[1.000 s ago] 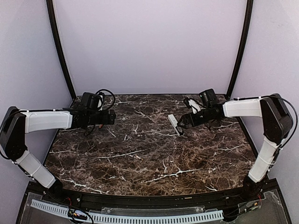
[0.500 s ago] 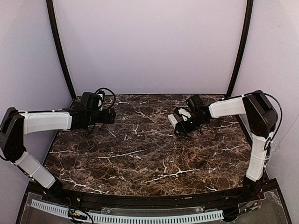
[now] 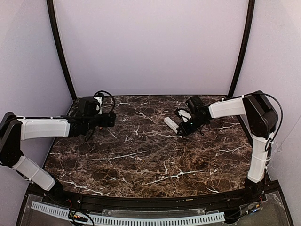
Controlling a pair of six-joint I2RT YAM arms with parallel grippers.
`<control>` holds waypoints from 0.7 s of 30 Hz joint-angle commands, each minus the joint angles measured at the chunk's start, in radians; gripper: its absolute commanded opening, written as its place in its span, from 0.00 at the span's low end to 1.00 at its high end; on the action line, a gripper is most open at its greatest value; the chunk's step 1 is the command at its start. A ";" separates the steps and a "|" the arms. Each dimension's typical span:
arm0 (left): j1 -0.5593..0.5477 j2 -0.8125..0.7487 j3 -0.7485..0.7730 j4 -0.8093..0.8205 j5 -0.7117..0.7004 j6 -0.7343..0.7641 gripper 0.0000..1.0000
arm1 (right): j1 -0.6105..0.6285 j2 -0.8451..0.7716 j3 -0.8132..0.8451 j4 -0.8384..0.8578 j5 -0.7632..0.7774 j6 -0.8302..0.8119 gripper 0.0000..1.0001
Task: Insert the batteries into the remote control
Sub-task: Pick up the remote control from the center of the board, then pass from the right arm to the left
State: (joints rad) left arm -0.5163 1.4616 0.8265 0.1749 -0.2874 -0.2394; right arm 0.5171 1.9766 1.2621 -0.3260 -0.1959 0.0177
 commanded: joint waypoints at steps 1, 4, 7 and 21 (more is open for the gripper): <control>-0.010 -0.078 -0.083 0.182 0.064 0.081 0.99 | 0.009 -0.057 -0.014 -0.058 -0.084 -0.008 0.11; -0.014 -0.119 -0.145 0.293 0.203 0.164 0.99 | 0.009 -0.109 -0.026 -0.093 -0.179 -0.010 0.11; -0.018 -0.126 -0.156 0.307 0.335 0.293 0.99 | 0.008 -0.171 -0.047 -0.131 -0.290 0.002 0.10; -0.305 -0.072 -0.071 0.115 0.506 0.930 0.98 | 0.064 -0.308 -0.139 -0.282 -0.601 0.025 0.01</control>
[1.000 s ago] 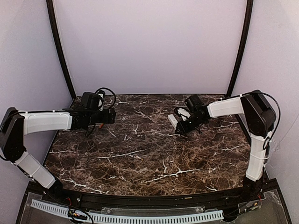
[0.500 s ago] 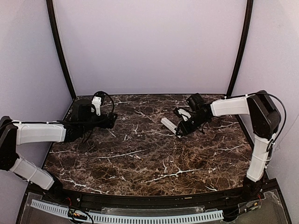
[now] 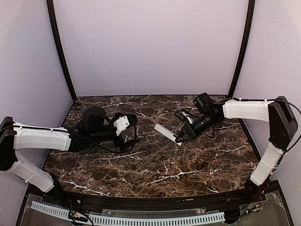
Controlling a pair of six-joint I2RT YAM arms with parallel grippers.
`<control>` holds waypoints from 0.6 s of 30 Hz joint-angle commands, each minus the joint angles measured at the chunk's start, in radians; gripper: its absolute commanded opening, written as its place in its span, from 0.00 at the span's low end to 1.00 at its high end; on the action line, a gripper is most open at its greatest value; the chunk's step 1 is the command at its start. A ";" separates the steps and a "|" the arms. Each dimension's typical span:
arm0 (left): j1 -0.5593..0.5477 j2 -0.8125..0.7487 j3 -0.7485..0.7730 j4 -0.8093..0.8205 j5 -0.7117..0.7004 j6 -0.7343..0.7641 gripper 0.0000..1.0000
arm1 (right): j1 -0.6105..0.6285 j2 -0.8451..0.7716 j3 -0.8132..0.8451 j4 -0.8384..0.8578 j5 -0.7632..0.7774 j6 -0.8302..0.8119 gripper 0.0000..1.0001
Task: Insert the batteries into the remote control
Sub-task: Pass from the right arm to the left
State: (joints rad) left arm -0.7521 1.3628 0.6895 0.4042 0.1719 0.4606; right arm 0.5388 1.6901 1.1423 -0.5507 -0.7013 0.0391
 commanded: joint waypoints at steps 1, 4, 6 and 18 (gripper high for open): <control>-0.083 0.045 0.082 -0.143 0.044 0.278 0.98 | 0.055 -0.020 -0.023 -0.062 -0.112 0.005 0.00; -0.149 0.088 0.164 -0.260 0.013 0.370 0.96 | 0.093 -0.014 -0.034 -0.064 -0.163 0.009 0.00; -0.181 0.119 0.200 -0.311 -0.016 0.430 0.94 | 0.115 -0.007 -0.040 -0.067 -0.202 0.010 0.00; -0.277 0.211 0.269 -0.438 -0.086 0.553 0.67 | 0.174 0.007 -0.054 -0.065 -0.311 0.001 0.00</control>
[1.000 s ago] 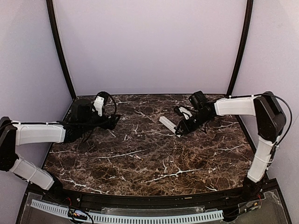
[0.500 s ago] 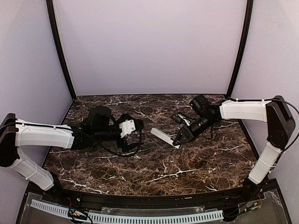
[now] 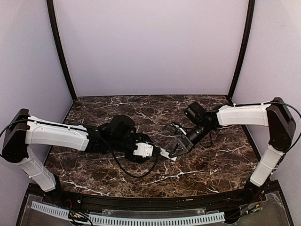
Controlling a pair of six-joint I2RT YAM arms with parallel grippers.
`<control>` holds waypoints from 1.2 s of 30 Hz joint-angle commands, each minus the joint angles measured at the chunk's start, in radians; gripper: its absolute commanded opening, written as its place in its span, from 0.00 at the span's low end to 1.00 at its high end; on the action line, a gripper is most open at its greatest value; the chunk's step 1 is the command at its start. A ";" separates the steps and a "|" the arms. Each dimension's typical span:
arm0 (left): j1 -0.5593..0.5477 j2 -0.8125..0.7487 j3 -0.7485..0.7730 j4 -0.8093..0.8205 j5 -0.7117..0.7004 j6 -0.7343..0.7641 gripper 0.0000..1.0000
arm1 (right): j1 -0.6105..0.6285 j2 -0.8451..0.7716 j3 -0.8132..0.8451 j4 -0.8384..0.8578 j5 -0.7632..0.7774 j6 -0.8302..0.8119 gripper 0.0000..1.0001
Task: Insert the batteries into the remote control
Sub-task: Pass from the right arm to the left
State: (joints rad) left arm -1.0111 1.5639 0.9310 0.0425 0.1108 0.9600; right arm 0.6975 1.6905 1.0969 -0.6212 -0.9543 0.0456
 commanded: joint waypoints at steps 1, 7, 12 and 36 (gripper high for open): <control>-0.025 0.011 0.031 -0.076 -0.024 0.055 0.66 | 0.017 0.009 -0.008 0.005 -0.059 -0.006 0.00; -0.036 0.034 0.057 -0.084 -0.016 0.063 0.47 | 0.025 0.013 -0.010 0.004 -0.067 -0.006 0.00; -0.040 0.045 0.079 -0.079 0.004 0.040 0.36 | 0.027 0.019 -0.003 0.004 -0.077 -0.006 0.00; -0.011 -0.008 0.071 0.023 0.219 -0.261 0.00 | -0.106 -0.290 0.057 0.134 0.132 0.018 0.82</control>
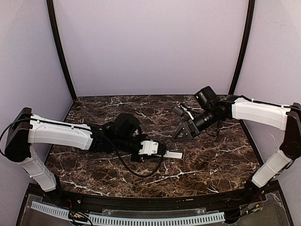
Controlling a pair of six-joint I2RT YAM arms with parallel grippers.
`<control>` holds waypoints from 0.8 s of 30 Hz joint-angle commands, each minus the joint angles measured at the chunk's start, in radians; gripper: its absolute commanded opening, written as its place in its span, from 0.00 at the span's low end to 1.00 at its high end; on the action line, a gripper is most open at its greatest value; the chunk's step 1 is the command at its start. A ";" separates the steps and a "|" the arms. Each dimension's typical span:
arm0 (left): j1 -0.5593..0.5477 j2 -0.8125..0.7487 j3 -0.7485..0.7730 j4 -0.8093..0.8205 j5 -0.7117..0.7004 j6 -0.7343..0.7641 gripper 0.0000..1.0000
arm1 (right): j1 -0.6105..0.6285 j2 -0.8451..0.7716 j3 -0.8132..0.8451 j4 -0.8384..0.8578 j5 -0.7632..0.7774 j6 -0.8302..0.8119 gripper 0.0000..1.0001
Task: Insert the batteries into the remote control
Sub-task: Pass from the right arm to the left, then pass from the left arm to the right
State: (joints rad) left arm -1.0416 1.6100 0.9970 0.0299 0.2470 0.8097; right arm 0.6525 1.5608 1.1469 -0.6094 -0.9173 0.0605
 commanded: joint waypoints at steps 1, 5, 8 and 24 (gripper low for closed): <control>0.024 -0.062 0.008 0.035 0.104 -0.124 0.00 | -0.071 -0.199 -0.008 0.144 0.115 -0.003 0.85; 0.068 -0.088 0.015 0.032 0.200 -0.231 0.00 | -0.080 -0.321 -0.073 0.199 0.172 -0.038 0.96; 0.099 -0.106 0.030 0.038 0.278 -0.334 0.00 | -0.080 -0.356 -0.100 0.202 0.160 -0.055 0.97; 0.180 -0.135 -0.045 0.383 0.452 -0.787 0.00 | -0.078 -0.354 -0.288 0.676 -0.059 0.184 0.95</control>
State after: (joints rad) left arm -0.8719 1.5230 0.9997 0.2207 0.6743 0.1909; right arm 0.5694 1.2102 0.9169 -0.2291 -0.9222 0.0967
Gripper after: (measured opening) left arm 0.254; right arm 0.950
